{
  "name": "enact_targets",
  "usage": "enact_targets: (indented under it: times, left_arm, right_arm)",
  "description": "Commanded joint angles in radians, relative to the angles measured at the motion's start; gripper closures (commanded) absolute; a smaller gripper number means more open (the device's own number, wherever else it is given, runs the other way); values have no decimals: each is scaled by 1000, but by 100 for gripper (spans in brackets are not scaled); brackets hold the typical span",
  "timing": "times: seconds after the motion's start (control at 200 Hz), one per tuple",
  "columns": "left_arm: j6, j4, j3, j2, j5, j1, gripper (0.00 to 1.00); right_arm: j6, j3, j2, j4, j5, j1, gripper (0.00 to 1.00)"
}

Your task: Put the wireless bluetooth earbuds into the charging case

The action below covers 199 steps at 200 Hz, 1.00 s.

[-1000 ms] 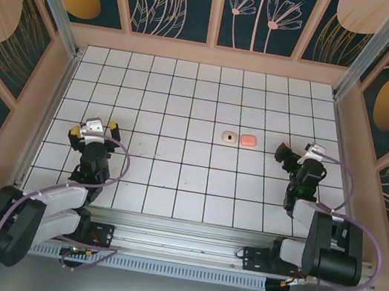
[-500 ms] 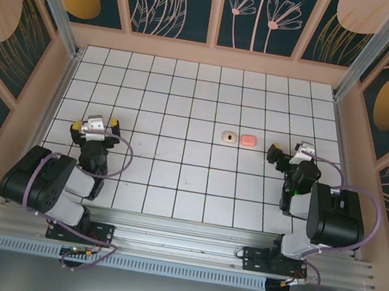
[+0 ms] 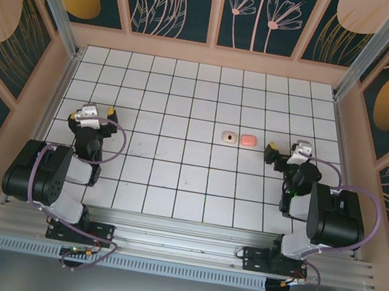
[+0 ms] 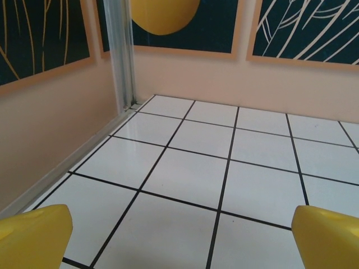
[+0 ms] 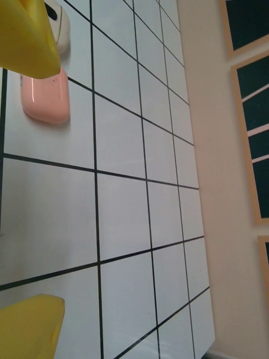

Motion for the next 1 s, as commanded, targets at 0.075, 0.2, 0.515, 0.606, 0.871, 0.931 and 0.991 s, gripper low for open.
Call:
enact_targets:
  times: [0.075,0.2,0.515,0.606,0.871,0.931,0.991]
  left_arm:
    - [-20,-5,2,-9,25,5,1]
    - [-21,-4,2,-9,25,5,1]
    - [-19,-5,1,-10,25,5,1]
    - [-19,-5,2,-10,25,5,1]
    - [-23,-8,5,-7,20,5,1]
    - [-22,-5,1,-9,20,5,1]
    - [-21,-3,1,-9,20,5,1]
  right_arm:
    - [-26,-15,-1,81,5,11,1]
    - [34,35,6,-11,186,23,1]
    - [42,35,7,-12,142,4,1]
    - [42,35,6,-13,143,4,1]
    - [42,35,7,-12,143,5,1]
    - [42,35,7,-13,143,5,1]
    - [42,35,5,-13,142,5,1]
